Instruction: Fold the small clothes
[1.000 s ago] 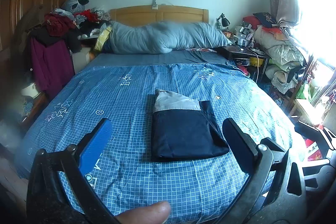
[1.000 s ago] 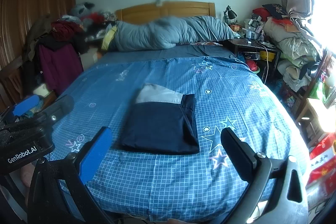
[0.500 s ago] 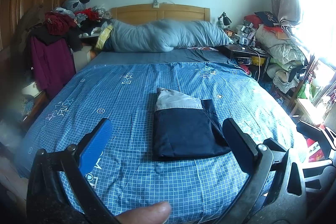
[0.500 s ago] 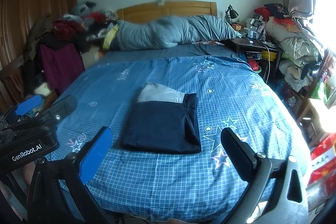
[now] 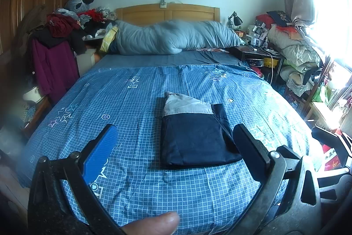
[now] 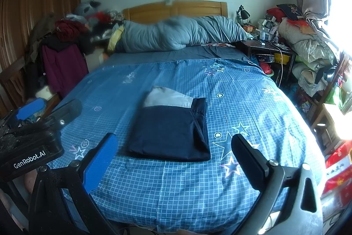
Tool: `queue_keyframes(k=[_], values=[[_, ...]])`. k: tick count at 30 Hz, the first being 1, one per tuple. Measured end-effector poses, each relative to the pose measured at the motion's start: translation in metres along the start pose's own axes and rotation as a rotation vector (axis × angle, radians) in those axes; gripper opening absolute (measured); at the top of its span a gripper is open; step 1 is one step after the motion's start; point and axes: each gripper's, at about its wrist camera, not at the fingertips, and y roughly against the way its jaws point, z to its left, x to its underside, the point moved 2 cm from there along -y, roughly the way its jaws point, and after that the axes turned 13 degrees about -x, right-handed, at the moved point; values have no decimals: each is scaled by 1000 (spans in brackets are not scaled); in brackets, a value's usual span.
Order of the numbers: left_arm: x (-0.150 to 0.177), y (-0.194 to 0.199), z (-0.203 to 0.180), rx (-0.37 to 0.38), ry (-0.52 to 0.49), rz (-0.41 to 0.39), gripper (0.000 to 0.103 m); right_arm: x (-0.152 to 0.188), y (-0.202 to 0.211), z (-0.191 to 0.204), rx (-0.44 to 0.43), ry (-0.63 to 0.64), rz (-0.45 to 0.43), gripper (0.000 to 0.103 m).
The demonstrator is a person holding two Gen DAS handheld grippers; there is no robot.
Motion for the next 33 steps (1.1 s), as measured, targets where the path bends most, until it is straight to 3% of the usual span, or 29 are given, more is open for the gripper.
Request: queue_keyframes(k=[33], values=[[9,-5,1,-15,6,13,103,-4,1,-9,-21,-8,-9,103]])
